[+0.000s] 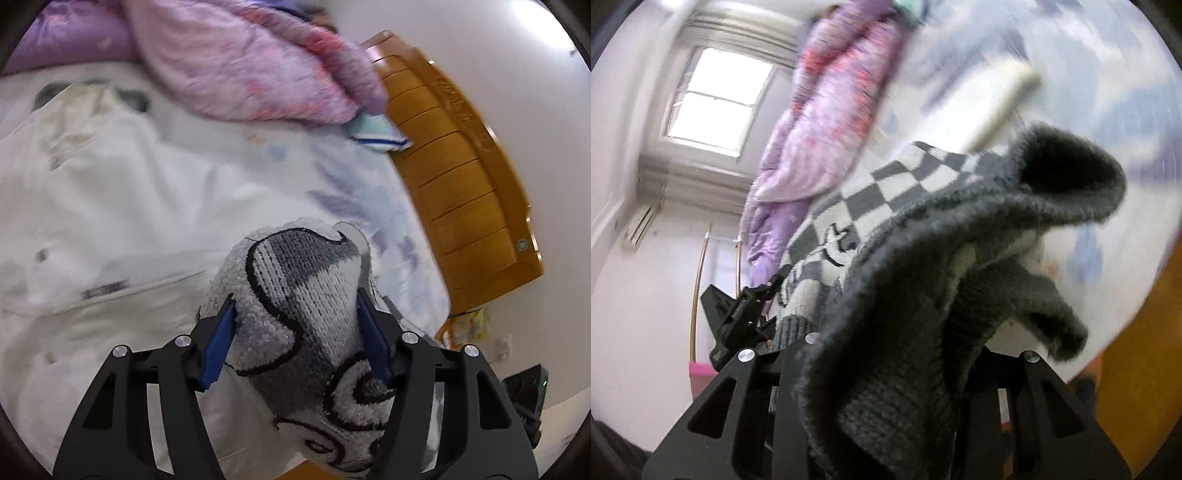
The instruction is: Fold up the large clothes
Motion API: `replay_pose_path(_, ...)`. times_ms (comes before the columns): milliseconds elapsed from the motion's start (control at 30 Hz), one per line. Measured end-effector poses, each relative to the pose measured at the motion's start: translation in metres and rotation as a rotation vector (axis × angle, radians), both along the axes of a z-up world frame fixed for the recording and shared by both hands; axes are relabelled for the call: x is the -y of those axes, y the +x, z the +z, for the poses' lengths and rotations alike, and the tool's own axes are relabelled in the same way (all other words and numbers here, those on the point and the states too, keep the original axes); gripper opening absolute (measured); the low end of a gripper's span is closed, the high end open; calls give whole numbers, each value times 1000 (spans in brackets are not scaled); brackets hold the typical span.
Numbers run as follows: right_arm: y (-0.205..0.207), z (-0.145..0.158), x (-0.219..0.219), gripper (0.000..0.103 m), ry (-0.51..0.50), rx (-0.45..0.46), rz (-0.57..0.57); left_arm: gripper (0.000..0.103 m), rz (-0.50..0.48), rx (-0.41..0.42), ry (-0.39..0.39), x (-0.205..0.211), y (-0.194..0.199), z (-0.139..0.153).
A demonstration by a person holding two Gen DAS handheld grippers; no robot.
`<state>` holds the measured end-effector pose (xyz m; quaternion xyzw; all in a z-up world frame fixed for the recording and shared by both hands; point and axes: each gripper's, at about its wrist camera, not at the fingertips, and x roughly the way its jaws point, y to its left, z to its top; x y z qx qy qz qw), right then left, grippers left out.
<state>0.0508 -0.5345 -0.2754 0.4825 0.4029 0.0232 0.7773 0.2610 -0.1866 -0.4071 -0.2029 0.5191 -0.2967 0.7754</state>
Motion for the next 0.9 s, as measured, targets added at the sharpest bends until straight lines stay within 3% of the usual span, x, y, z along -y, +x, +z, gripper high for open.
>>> replay_pose_path(167, 34, 60, 82, 29, -144, 128, 32, 49, -29, 30, -92, 101, 21, 18)
replay_pose_path(233, 49, 81, 115, 29, -200, 170, 42, 17, -66, 58, -191, 138, 32, 27)
replay_pose_path(267, 57, 82, 127, 29, -205, 170, 66, 18, -83, 61, -217, 170, 40, 34)
replay_pose_path(367, 79, 69, 154, 29, -240, 52, 82, 18, -111, 63, -169, 223, 47, 40)
replay_pose_path(400, 78, 53, 163, 29, -219, 10, 81, 19, -124, 63, -150, 231, 47, 40)
replay_pose_path(433, 71, 32, 171, 29, -184, -43, 57, 26, -154, 59, -132, 237, 47, 37)
replay_pose_path(467, 65, 16, 176, 29, -170, -80, 49, 34, -173, 42, -93, 239, 47, 31)
replay_pose_path(500, 53, -1, 184, 29, -161, -102, 25, 50, -188, 22, -54, 238, 46, 22)
replay_pose_path(567, 21, -35, 210, 29, -73, -123, -62, 52, -227, -25, 26, 242, 48, -3)
replay_pose_path(667, -26, -83, 242, 29, 10, -237, -173, 57, -289, -94, 110, 256, 41, -41)
replay_pose_path(700, -38, -97, 248, 29, 36, -261, -195, 57, -304, -113, 121, 263, 39, -51)
replay_pose_path(800, -66, -143, 260, 29, 95, -300, -235, 76, -362, -183, 89, 294, 28, -83)
replay_pose_path(900, -78, -179, 262, 29, 153, -320, -285, 77, -426, -195, 127, 331, 10, -108)
